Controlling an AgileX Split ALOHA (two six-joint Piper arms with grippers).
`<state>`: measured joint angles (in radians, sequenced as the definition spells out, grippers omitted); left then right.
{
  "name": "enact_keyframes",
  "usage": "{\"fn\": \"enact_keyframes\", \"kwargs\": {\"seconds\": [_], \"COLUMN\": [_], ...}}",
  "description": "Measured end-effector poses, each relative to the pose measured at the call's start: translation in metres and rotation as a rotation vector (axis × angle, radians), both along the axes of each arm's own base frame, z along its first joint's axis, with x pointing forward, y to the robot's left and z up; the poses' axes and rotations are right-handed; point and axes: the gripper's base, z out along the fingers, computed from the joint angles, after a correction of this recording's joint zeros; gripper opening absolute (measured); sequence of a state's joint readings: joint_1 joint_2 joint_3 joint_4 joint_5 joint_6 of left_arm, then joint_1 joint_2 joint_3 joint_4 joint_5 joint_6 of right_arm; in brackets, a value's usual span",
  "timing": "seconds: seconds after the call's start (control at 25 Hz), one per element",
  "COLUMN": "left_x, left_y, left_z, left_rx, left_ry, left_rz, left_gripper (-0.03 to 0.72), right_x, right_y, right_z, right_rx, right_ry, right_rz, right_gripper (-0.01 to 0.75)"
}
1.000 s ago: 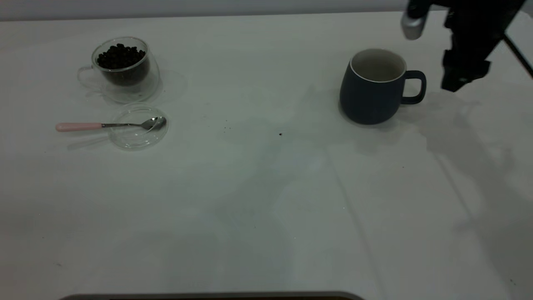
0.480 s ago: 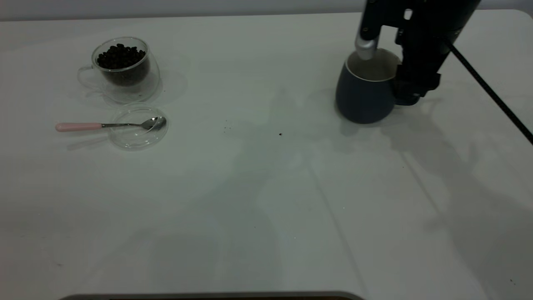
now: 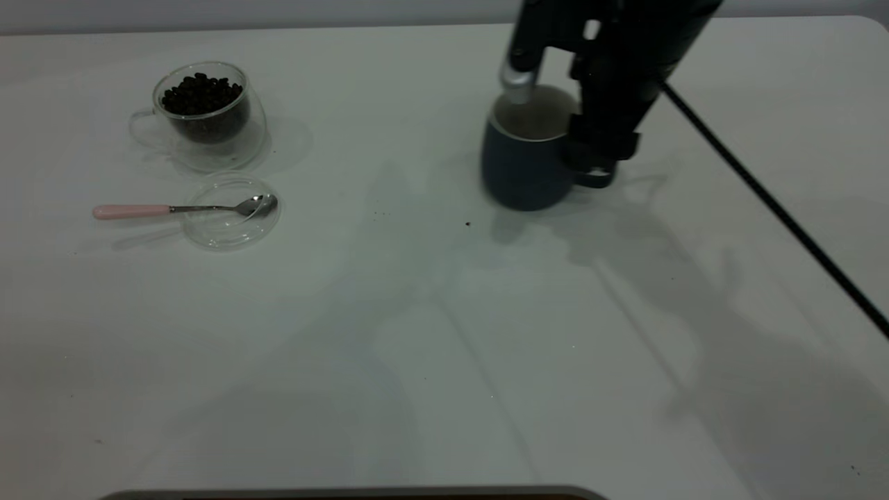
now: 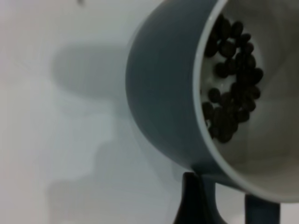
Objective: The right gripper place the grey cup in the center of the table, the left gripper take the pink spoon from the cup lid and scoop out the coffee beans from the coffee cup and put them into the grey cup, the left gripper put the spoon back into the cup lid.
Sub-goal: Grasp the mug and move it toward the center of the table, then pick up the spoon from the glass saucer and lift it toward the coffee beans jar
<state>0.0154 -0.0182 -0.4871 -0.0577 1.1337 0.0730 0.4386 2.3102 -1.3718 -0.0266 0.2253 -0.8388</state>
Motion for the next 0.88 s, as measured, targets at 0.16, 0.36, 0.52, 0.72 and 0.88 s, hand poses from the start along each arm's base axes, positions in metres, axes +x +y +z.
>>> {"fn": "enact_keyframes", "kwargs": {"seconds": [0.16, 0.36, 0.52, 0.72, 0.88], "left_x": [0.0, 0.0, 0.0, 0.0, 0.0], "left_y": [0.0, 0.0, 0.0, 0.0, 0.0], "left_z": [0.0, 0.0, 0.0, 0.0, 0.0], "left_rx": [0.0, 0.0, -0.001, -0.002, -0.002], "left_ry": [0.0, 0.0, 0.0, 0.0, 0.0], "left_rz": [0.0, 0.0, 0.001, 0.001, 0.001], "left_gripper": [0.48, 0.48, 0.48, 0.48, 0.48], "right_x": [-0.008, -0.017, -0.023, -0.031, -0.052], "right_y": [0.024, 0.051, 0.066, 0.064, 0.05], "right_z": [0.002, 0.006, 0.008, 0.05, 0.132], "right_rx": [0.072, 0.145, 0.171, 0.181, 0.215], "right_ry": [-0.018, -0.061, -0.086, -0.015, 0.079], "right_rz": [-0.013, -0.007, 0.013, -0.011, -0.074], "right_gripper": [0.596, 0.596, 0.594, 0.593, 0.592]}}
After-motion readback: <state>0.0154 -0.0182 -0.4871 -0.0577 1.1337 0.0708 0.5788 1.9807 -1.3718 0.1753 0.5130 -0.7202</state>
